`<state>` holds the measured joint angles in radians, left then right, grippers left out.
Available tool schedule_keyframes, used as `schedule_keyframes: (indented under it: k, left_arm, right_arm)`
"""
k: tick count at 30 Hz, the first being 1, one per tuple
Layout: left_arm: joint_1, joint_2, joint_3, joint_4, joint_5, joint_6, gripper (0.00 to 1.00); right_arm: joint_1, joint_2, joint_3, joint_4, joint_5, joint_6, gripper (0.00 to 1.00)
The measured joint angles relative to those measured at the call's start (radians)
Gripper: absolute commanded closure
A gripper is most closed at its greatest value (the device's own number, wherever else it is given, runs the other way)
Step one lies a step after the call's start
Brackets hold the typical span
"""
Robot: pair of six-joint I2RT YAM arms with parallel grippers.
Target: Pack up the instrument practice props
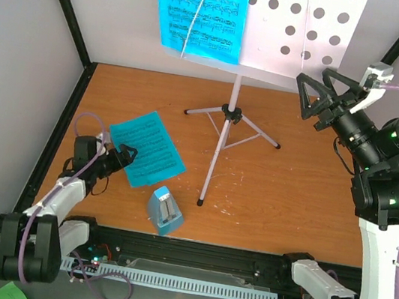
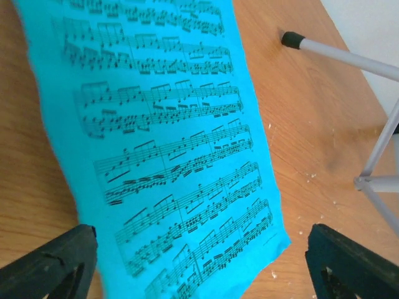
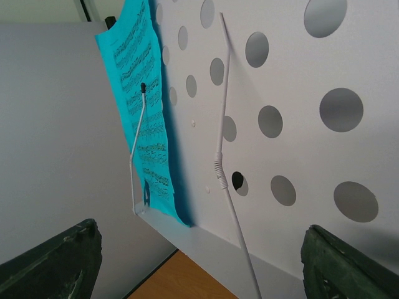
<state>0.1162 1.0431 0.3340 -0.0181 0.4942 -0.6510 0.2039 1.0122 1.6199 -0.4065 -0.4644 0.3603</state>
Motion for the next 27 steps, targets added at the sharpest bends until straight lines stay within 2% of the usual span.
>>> schedule_keyframes:
  k: [5, 10, 15, 18, 21, 23, 27]
  left_arm:
    - [0.0, -0.135, 0.033, -0.076, -0.101, 0.01, 0.0]
    - [0.0, -0.266, 0.133, -0.167, -0.204, 0.015, 0.01]
    - [0.0, -0.281, 0.309, -0.215, -0.182, 0.065, 0.14]
    - [0.0, -0.231, 0.466, -0.227, -0.097, 0.098, 0.2]
    - [-0.031, -0.177, 0.635, -0.232, -0.039, 0.127, 0.22]
    - [-0.097, -0.143, 0.749, -0.244, -0.053, 0.154, 0.23]
    - [-0.243, -0.1, 0.9, -0.25, -0.075, 0.194, 0.26]
  right_arm:
    - [0.0, 0.0, 0.0, 0.017, -0.015, 0.014, 0.12]
    - [0.0, 0.005, 0.004, 0.037, -0.052, 0.045, 0.12]
    - [0.021, 0.043, 0.037, 0.061, -0.115, 0.078, 0.12]
    - [0.119, 0.092, 0.093, 0.034, -0.093, 0.062, 0.13]
    - [0.268, 0.179, 0.208, -0.043, -0.005, 0.009, 0.14]
    - [0.373, 0.248, 0.298, -0.108, 0.077, -0.036, 0.14]
    - [0.494, 0.36, 0.426, -0.207, 0.234, -0.095, 0.15]
